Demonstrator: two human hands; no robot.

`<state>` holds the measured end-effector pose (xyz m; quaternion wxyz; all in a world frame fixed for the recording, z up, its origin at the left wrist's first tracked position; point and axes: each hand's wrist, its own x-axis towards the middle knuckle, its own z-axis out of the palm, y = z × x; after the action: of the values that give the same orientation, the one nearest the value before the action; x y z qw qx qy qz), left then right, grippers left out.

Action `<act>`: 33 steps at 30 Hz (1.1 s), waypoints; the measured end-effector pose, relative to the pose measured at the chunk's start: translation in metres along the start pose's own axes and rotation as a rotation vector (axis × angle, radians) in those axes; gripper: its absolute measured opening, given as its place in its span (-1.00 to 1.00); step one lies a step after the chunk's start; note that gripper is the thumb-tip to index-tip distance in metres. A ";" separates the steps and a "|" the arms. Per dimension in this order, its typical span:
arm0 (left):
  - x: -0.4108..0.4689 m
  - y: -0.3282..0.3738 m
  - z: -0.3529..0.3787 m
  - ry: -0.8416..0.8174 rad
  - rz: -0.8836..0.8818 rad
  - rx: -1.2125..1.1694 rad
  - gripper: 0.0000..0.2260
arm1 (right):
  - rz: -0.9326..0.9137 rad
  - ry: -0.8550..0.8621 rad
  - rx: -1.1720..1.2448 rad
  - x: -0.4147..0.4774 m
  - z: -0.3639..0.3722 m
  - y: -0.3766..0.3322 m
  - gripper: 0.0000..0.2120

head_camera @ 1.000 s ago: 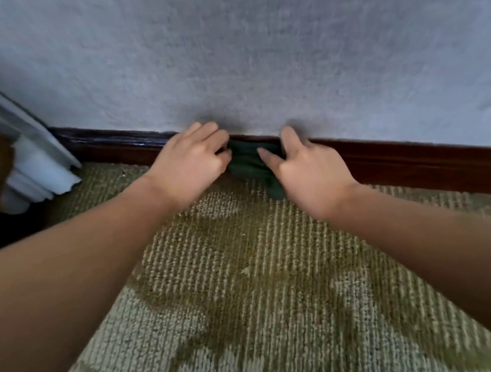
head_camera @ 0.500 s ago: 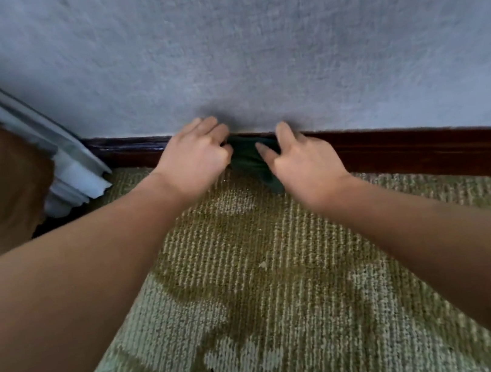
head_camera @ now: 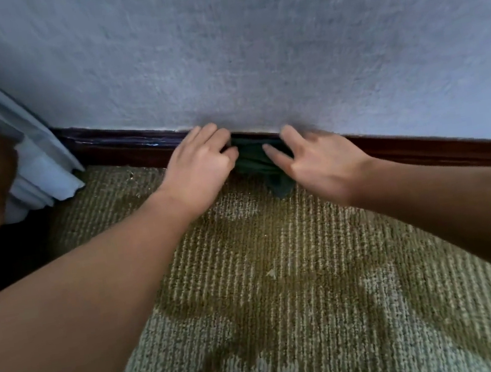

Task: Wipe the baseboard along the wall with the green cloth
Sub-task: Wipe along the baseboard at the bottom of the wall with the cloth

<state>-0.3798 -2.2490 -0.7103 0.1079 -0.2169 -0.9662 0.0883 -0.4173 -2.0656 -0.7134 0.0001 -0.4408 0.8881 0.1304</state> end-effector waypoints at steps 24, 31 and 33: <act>-0.001 0.008 0.010 0.135 -0.025 -0.089 -0.74 | 0.164 0.159 0.148 -0.015 0.017 -0.006 -0.41; -0.008 0.005 0.022 0.118 0.079 -0.045 -0.82 | 0.025 0.334 -0.061 -0.014 0.022 -0.008 -0.61; -0.008 0.007 0.025 0.088 0.065 -0.055 -0.79 | 0.008 0.340 -0.078 -0.013 0.023 -0.010 -0.54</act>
<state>-0.3764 -2.2492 -0.7375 0.1412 -0.2547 -0.9551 0.0554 -0.4039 -2.0561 -0.7365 -0.1677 -0.4528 0.8712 0.0884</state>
